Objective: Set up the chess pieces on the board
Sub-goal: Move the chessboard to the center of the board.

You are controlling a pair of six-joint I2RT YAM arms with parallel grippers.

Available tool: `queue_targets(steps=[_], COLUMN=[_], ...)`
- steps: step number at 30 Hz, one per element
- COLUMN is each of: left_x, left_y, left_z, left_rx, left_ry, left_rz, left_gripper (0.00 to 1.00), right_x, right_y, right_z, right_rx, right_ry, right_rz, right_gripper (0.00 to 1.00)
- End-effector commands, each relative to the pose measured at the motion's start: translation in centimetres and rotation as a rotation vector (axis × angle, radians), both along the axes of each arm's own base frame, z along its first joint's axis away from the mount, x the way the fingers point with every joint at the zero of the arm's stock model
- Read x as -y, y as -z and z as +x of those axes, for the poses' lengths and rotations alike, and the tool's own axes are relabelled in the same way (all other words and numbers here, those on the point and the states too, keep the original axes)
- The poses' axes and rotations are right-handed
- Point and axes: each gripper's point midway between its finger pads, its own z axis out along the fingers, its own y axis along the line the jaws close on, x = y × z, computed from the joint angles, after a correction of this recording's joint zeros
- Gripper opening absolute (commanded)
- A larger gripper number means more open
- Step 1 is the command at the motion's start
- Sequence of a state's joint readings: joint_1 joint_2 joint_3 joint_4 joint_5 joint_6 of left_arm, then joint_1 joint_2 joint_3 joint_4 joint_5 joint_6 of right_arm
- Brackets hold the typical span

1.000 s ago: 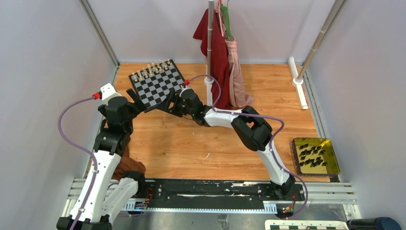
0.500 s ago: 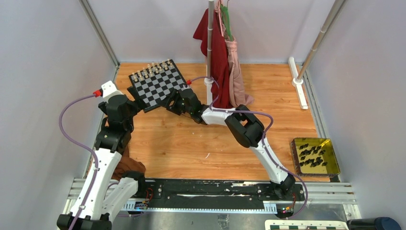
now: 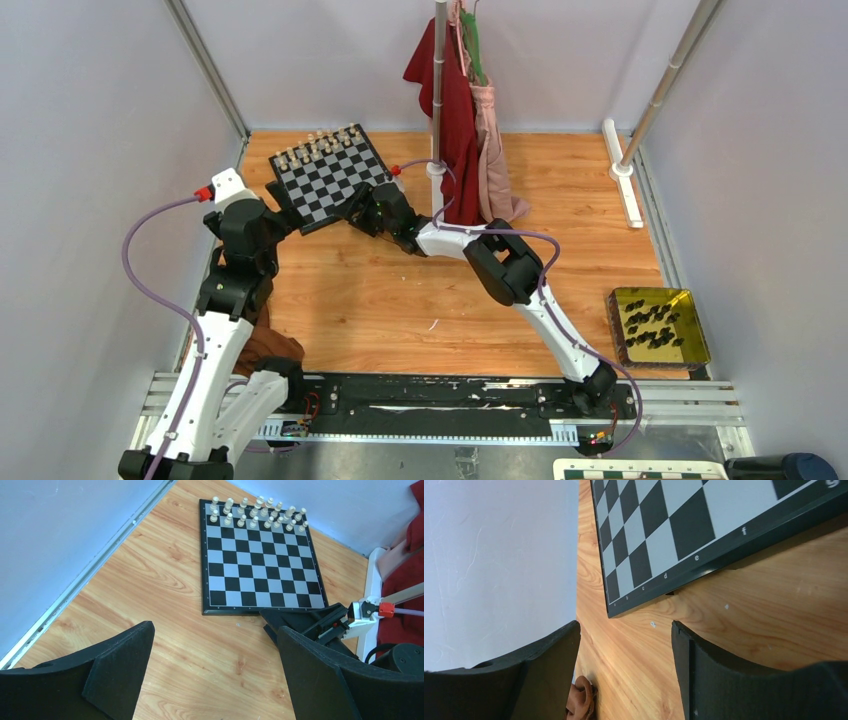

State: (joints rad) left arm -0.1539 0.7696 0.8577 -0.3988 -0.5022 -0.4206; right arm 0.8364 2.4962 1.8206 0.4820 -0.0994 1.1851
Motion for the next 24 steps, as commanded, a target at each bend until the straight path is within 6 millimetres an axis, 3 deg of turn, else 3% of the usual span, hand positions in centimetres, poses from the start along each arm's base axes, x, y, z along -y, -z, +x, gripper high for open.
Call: queue_targets(steps=[1,24], left_x=[-0.1,-0.3], left_y=[-0.7,-0.2], left_z=[-0.2,-0.3], left_rx=[0.016,0.010], left_ry=[-0.003,-0.002], left_rz=[0.015,0.031], left_gripper=[1.00,1.00], right_x=[1.1,1.6], right_y=[1.7,4.6], right_z=[1.6,4.0], right_rx=[-0.028,-0.103], right_ry=[0.079,0.204], right_rz=[-0.038,-0.114], right_gripper=[0.71,0.68])
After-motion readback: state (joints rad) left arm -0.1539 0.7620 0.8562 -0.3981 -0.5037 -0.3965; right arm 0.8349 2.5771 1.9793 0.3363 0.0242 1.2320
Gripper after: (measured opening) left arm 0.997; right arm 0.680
